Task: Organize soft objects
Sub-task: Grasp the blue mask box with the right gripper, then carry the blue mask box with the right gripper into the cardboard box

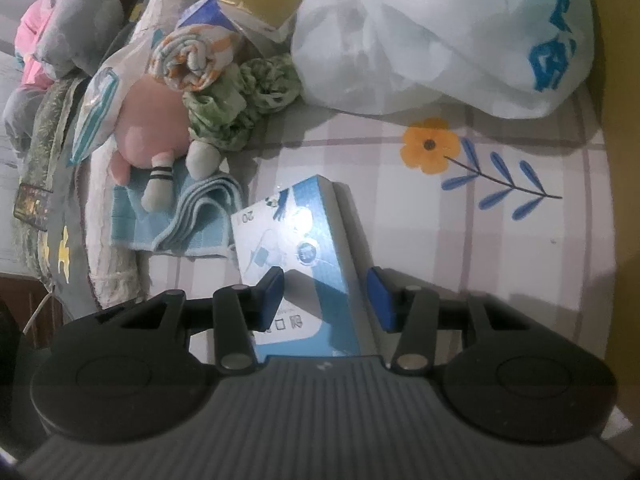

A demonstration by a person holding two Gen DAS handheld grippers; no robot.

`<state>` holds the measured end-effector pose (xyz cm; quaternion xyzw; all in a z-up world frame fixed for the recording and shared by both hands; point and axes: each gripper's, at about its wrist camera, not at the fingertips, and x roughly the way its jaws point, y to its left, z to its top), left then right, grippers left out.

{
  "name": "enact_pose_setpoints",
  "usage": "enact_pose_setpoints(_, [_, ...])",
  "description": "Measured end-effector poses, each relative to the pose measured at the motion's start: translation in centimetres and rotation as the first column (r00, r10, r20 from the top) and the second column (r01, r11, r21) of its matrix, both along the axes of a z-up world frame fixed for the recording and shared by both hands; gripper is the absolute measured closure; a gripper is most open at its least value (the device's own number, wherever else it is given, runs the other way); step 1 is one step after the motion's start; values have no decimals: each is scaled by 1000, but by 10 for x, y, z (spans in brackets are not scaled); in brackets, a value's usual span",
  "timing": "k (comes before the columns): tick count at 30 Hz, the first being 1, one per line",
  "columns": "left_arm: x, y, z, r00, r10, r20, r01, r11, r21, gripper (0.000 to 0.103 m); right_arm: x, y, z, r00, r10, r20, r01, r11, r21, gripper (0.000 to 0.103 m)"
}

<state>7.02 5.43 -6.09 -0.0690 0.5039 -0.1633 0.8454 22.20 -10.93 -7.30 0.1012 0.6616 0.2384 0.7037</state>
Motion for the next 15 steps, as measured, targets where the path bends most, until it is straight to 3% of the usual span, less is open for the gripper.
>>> enact_pose_setpoints(6, [6, -6, -3, 1000, 18, -2, -18, 1000, -19, 44, -11, 12, 1, 996, 62, 61, -61, 998, -4, 56])
enact_pose_setpoints(11, [6, -17, 4, 999, 31, 12, -31, 999, 38, 44, -17, 13, 3, 993, 63, 95, -62, 998, -15, 59])
enact_pose_setpoints(15, [3, -15, 15, 998, 42, 44, -44, 998, 40, 44, -22, 15, 7, 992, 63, 109, -64, 998, 1, 61])
